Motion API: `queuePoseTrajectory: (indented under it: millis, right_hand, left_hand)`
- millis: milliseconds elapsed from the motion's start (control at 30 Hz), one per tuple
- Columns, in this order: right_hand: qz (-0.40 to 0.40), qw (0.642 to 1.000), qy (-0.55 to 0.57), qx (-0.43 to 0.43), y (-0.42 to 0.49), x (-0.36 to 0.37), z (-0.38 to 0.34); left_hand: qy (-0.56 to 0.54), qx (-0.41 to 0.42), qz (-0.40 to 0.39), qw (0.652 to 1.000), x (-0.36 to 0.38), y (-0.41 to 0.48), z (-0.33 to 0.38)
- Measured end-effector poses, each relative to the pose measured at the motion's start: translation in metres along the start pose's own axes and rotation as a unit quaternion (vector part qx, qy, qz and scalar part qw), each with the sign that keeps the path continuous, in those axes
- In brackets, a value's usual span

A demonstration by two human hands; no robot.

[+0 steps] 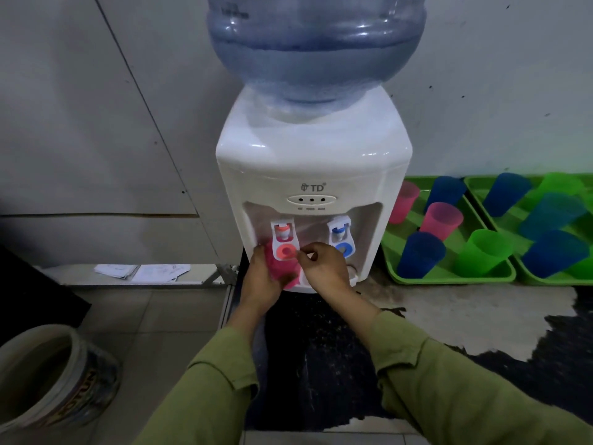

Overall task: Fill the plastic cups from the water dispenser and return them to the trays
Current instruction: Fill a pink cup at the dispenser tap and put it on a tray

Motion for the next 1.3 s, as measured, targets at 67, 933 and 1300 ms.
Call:
queuePoseTrajectory:
  millis: [67, 933, 1300]
  right_hand:
    - [-0.003, 1.000, 0.008, -0.008, -0.003, -0.004, 0.007]
    - [-0.113, 0.957, -0.251, -0.093, -0.008, -0.205, 0.207]
    - [-0.037, 0.974, -0.217, -0.060, -0.001, -0.353, 0.306]
  left_hand:
    - [-0.003, 0.000, 0.008, 1.000, 0.000, 0.000, 0.000]
    - [0.010, -0.070, 0.080, 0.994, 0.121, -0.104, 0.088]
    - [-0.048, 0.012, 0.011, 0.999, 0.268, -0.120, 0.199]
Point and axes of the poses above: each hand's wrist, its own y-axis towards the middle knuckle, its own x-axis out of the palm, z = x × y, the point moved 2 cm from there along y, towards the middle knuckle, and after that the axes turned 15 degrees about x, right-handed, at the moved point
